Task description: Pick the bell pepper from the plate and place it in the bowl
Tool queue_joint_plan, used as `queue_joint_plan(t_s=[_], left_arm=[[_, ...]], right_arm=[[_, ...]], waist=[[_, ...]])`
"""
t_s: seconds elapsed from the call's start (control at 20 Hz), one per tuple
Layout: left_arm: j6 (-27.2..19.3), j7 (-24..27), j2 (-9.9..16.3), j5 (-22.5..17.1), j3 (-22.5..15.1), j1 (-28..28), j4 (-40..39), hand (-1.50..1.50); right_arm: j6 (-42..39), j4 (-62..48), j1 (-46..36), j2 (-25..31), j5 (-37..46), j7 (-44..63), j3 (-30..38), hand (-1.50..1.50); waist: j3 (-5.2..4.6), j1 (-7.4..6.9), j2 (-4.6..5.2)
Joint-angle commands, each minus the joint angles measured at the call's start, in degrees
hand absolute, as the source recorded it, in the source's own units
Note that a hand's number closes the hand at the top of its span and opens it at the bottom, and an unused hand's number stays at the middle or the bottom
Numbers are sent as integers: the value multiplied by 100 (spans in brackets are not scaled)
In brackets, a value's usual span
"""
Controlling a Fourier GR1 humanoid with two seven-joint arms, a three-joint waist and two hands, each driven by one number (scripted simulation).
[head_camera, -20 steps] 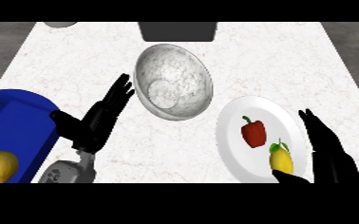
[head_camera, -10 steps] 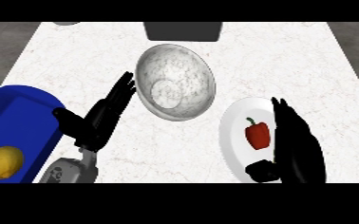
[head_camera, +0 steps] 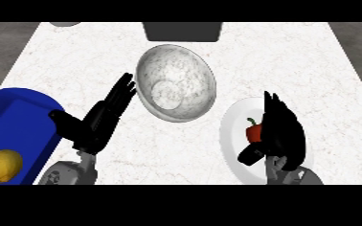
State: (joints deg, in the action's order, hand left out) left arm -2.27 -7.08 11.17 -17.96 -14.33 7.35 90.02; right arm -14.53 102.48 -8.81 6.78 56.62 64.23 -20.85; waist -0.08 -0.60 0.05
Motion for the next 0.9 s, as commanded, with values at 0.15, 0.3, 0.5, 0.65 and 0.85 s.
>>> queue_joint_plan(t_s=[0.15,0.3,0.5,0.65,0.85], left_arm=[[136,63,0,-49,23,-275,226,0],[-15,-31,-138,120,-31,-112,97,0],[192,300,-158,137,153,-140,-233,0],[13,-114,-275,255,12,-52,59,0],[57,-182,-279,223,263,250,-161,0]], right_arm=[[-1060,-241,-188,-375,61,1033,268,-150],[-836,-656,-215,-569,207,812,389,-150],[-928,-594,-140,-562,380,534,462,-150],[-677,-760,87,-666,583,550,115,-150],[-606,-1053,-133,-672,723,352,463,-150]], waist=[[2,22,-20],[6,32,-9],[5,59,-7],[8,49,-13],[8,64,-6]])
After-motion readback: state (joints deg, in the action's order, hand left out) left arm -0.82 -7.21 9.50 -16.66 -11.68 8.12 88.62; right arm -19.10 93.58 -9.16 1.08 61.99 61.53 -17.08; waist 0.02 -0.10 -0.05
